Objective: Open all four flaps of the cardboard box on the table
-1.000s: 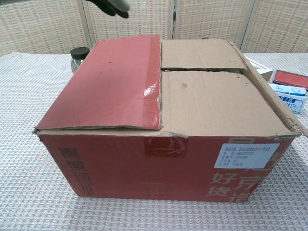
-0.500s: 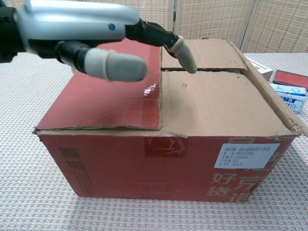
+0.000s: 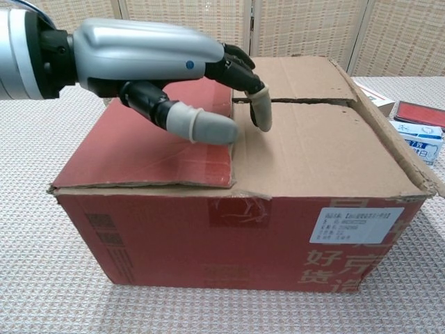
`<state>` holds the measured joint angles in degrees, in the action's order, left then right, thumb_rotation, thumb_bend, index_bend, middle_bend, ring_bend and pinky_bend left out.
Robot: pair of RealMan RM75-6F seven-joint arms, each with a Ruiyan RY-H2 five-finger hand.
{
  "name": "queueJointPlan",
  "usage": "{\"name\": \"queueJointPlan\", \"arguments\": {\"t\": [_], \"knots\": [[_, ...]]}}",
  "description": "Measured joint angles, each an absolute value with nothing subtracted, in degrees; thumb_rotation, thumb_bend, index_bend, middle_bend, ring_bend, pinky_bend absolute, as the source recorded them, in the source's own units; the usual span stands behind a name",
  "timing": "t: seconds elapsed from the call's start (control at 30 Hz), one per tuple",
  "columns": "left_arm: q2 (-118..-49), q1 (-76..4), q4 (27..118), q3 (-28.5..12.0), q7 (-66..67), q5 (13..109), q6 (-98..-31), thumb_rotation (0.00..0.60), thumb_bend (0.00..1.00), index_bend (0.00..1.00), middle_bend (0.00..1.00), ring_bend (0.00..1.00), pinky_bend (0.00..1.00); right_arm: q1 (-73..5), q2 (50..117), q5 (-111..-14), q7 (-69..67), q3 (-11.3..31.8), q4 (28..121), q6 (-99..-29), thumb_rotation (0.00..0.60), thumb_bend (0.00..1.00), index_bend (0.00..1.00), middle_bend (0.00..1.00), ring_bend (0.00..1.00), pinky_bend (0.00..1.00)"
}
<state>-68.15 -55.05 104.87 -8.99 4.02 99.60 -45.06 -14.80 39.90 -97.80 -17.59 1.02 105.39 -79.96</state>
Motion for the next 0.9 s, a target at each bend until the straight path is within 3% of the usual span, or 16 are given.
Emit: {"name": "queueJointPlan", "arguments": {"t": [0.5,0.9], "knots": [[-68.0,-54.5,103.9,-7.5,10.0,100.4,-49.7,0.000,0.15,0.42,0.45,0.31,0.00,-14.2,40.3,-97.6,-18.2,1.2,104.9,-80.2,0.084,0.14,0.48,0.48,0.47,0.00],[-60.1,-51.4,109.9,-7.6,9.2,100.0,-55.3,0.000,0.15,0.42,0.46,0.32,0.00,-13.9,40.4,-97.0,-19.0,1.7,104.2,-80.8,0.085,0.14,0.48,0.48,0.47,0.00]]}}
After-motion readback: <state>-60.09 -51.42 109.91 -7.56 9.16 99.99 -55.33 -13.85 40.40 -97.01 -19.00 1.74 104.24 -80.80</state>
